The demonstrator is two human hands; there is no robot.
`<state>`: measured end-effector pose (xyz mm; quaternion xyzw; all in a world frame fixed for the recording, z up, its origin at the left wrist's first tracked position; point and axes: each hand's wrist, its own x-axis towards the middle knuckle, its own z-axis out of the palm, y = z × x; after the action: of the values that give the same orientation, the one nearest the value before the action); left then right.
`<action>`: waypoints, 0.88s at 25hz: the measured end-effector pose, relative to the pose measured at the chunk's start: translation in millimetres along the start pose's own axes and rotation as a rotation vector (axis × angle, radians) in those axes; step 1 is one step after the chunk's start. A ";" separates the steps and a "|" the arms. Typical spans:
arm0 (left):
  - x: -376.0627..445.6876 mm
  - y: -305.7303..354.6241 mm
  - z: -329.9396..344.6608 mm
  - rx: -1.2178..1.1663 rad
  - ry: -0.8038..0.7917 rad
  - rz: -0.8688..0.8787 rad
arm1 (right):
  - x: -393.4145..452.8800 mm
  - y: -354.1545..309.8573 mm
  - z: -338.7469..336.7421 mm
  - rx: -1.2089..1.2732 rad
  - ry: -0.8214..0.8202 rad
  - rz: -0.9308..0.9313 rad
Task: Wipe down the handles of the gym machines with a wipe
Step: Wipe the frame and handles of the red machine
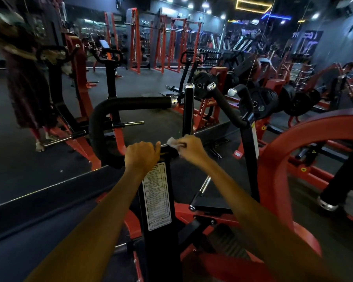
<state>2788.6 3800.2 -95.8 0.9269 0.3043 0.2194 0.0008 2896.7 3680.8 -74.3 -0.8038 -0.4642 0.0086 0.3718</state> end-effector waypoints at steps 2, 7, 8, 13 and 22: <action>-3.4 3.5 4.3 0.041 0.038 -0.048 | 18.0 7.0 -32.7 0.115 0.121 0.039; -8.0 -0.1 23.7 -0.021 0.308 -0.014 | 100.7 25.5 -81.5 0.185 0.526 0.158; -7.7 -1.5 26.8 -0.031 0.339 -0.004 | 117.6 27.9 -82.7 0.203 0.533 0.166; -7.2 -2.3 31.9 -0.073 0.420 0.021 | 139.5 34.9 -52.9 0.276 0.525 0.095; -5.6 -1.5 30.6 -0.086 0.451 0.039 | 87.1 73.8 -8.3 0.417 0.551 0.063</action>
<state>2796.3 3802.3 -125.9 0.8593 0.2691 0.4337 -0.0318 3003.9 3720.0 -84.2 -0.6965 -0.3097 -0.1025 0.6390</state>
